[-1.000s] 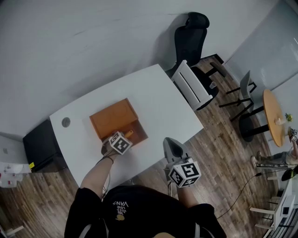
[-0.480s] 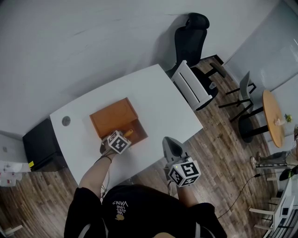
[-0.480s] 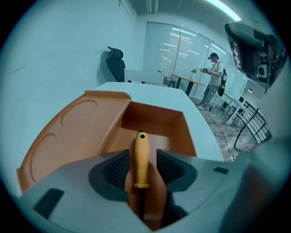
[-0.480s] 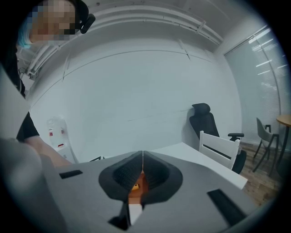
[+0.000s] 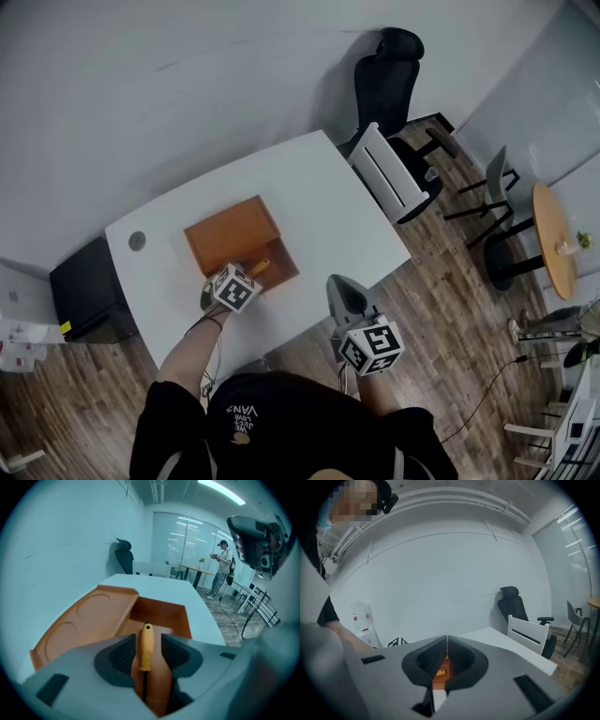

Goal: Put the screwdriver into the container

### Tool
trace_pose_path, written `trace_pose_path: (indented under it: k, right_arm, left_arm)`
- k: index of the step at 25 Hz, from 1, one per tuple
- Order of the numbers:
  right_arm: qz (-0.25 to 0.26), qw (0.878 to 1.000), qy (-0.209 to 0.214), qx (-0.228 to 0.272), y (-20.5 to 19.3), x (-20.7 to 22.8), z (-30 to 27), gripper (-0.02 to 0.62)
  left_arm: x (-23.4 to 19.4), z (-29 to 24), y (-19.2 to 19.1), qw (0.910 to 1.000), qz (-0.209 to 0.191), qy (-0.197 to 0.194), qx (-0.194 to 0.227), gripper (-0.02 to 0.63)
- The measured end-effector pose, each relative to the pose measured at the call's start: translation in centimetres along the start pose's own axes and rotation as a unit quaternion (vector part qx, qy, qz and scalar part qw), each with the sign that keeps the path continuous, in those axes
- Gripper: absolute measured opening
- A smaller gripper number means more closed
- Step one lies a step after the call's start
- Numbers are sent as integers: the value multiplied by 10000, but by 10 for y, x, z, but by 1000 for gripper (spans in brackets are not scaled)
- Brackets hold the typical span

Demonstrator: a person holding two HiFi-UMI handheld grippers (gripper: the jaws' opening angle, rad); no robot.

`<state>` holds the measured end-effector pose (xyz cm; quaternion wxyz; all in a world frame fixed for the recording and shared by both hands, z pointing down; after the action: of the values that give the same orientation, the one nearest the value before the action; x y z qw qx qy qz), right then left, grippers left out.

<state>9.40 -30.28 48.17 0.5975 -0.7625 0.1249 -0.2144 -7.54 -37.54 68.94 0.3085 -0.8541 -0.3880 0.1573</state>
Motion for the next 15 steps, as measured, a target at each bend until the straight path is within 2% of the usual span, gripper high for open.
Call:
trace_pose_path:
  k: [5,7,10,15]
  right_arm:
    - [-5,10000,73,42,1,-3,2,12]
    - [-3,9999,113,50,1,-4,3,12]
    - [0,9998,167,61,1,-6,6,12]
    - [-5,9996,258,81,0,-9,11,12]
  left_arm:
    - [1,12,5,9992,92,225,329,166]
    - [1,18,8,9982,129,337,477,109]
    - [1,28,13,9959,137,556,698,55]
    - [3,47,18,9907,268,835,1042,18]
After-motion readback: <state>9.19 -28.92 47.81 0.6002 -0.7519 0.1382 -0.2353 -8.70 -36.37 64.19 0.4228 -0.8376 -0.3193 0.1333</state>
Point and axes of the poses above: the fingertips, and each gripper's own axes: z backward along the fingers, x to its right, y out of its top, the point moved 3 cm from there along z, backward along the fingers, and after that the axes turned 3 degrees about x, right-handed, at the moved point
